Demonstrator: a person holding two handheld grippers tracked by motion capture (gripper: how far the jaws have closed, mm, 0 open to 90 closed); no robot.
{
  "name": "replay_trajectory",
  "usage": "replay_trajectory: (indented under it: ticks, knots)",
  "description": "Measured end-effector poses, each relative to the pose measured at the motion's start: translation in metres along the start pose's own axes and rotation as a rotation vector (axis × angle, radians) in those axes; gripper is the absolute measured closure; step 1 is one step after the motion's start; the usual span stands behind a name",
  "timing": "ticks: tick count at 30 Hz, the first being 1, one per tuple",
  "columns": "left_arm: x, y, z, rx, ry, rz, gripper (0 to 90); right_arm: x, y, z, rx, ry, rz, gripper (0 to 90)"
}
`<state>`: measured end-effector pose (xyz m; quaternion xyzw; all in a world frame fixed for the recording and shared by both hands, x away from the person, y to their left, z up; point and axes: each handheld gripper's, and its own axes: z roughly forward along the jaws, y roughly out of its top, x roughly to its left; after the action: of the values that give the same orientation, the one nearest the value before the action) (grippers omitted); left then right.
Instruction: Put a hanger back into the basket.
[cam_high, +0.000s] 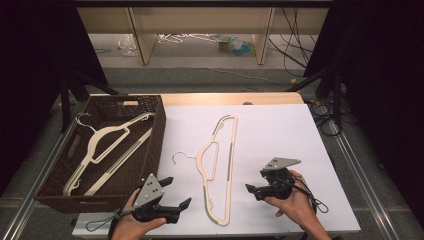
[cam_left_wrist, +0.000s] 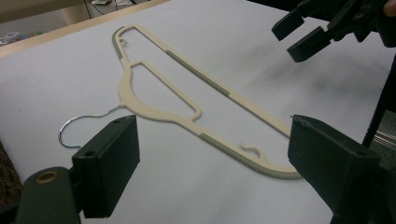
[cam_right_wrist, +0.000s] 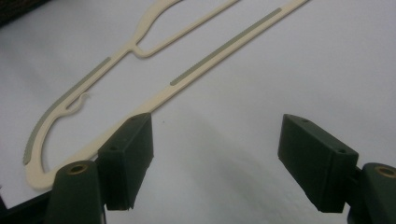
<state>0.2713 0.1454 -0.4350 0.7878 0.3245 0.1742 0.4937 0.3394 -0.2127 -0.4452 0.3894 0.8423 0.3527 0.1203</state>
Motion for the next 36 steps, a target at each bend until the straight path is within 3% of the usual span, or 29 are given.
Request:
replay_trajectory:
  ticks: [2, 3, 4, 8, 12, 15, 18, 20, 22, 23, 27, 31, 33, 36]
  knots:
    - [0.0, -0.001, 0.0, 0.004, -0.005, 0.004, 16.6, 0.003, 0.003, 0.003, 0.012, 0.003, 0.019, 27.4]
    - [0.0, -0.001, 0.0, 0.006, -0.005, 0.001, 16.6, 0.004, 0.005, 0.008, 0.012, -0.007, 0.0, 27.4]
    - [0.0, -0.001, 0.0, 0.012, -0.007, 0.019, 16.6, 0.007, 0.009, 0.013, 0.014, -0.012, 0.018, 27.0]
    - [0.0, -0.003, 0.001, 0.013, -0.01, 0.001, 16.6, 0.012, 0.02, 0.027, 0.048, -0.032, -0.002, 25.4]
    - [0.0, -0.004, 0.003, 0.024, -0.016, 0.006, 16.7, 0.021, 0.031, 0.048, 0.101, -0.029, 0.028, 23.6]
    - [-0.001, -0.005, 0.004, 0.031, -0.023, 0.003, 16.6, 0.023, 0.034, 0.059, 0.125, -0.051, 0.003, 22.9]
    - [-0.001, -0.005, 0.004, 0.033, -0.023, 0.009, 16.7, 0.023, 0.036, 0.068, 0.173, -0.044, 0.019, 22.3]
    - [-0.001, -0.005, 0.005, 0.037, -0.027, 0.009, 16.6, 0.022, 0.038, 0.074, 0.173, -0.053, -0.004, 22.1]
    - [-0.001, -0.006, 0.006, 0.034, -0.032, -0.002, 16.7, 0.022, 0.04, 0.08, 0.19, -0.065, 0.003, 22.2]
    - [-0.001, -0.006, 0.006, 0.036, -0.034, 0.013, 16.7, 0.022, 0.04, 0.082, 0.188, -0.071, -0.009, 22.2]
    - [-0.001, -0.006, 0.005, 0.037, -0.036, 0.002, 16.7, 0.024, 0.042, 0.088, 0.21, -0.061, -0.007, 19.6]
    - [0.001, -0.006, 0.004, 0.039, -0.027, 0.008, 16.7, 0.029, 0.046, 0.09, 0.253, -0.089, -0.021, 20.1]
    - [0.001, -0.006, 0.004, 0.032, -0.024, -0.004, 16.7, 0.029, 0.046, 0.09, 0.261, -0.086, -0.008, 20.1]
    - [0.002, -0.007, 0.004, 0.044, -0.025, 0.005, 16.7, 0.025, 0.048, 0.091, 0.273, -0.073, -0.035, 21.8]
